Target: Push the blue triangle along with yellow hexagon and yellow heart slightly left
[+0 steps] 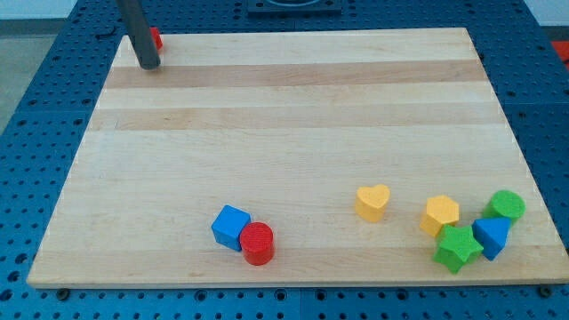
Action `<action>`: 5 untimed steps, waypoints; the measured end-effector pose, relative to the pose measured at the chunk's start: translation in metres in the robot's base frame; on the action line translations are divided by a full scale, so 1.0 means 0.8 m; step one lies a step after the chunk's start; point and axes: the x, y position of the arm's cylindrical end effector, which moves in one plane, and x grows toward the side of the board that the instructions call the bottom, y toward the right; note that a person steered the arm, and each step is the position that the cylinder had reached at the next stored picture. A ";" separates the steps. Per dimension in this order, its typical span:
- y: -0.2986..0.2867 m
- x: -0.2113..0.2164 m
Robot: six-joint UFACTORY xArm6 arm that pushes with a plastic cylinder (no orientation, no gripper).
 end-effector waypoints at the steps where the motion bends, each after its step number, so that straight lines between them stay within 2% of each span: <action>1: 0.023 0.040; 3: 0.024 0.067; 5: 0.056 0.147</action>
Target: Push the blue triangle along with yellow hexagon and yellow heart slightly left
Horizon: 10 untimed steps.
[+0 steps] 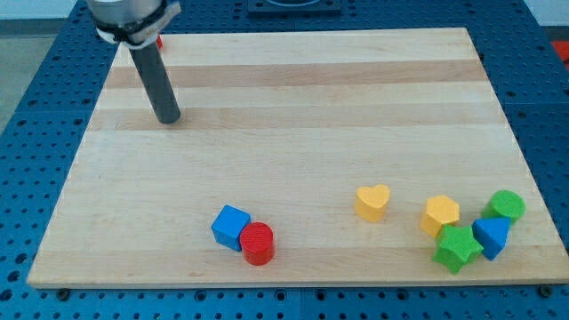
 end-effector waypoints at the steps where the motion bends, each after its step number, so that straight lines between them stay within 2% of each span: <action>1: 0.000 0.014; 2: -0.001 0.020; 3: -0.027 0.069; 4: 0.007 0.095; 6: 0.208 0.073; 7: 0.333 0.068; 9: 0.533 0.079; 10: 0.643 0.111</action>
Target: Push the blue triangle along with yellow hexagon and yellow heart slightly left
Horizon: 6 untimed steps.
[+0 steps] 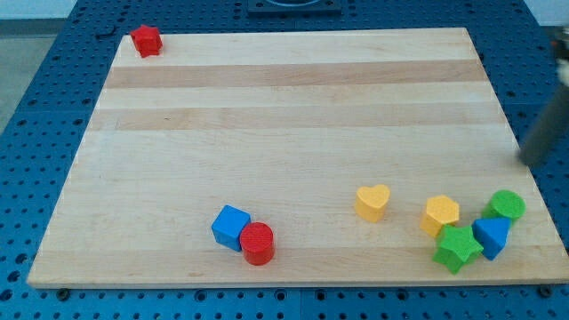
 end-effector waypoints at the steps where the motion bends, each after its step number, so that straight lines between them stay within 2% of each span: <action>1: 0.015 0.015; 3: -0.005 0.150; 4: -0.072 0.155; 6: -0.207 0.080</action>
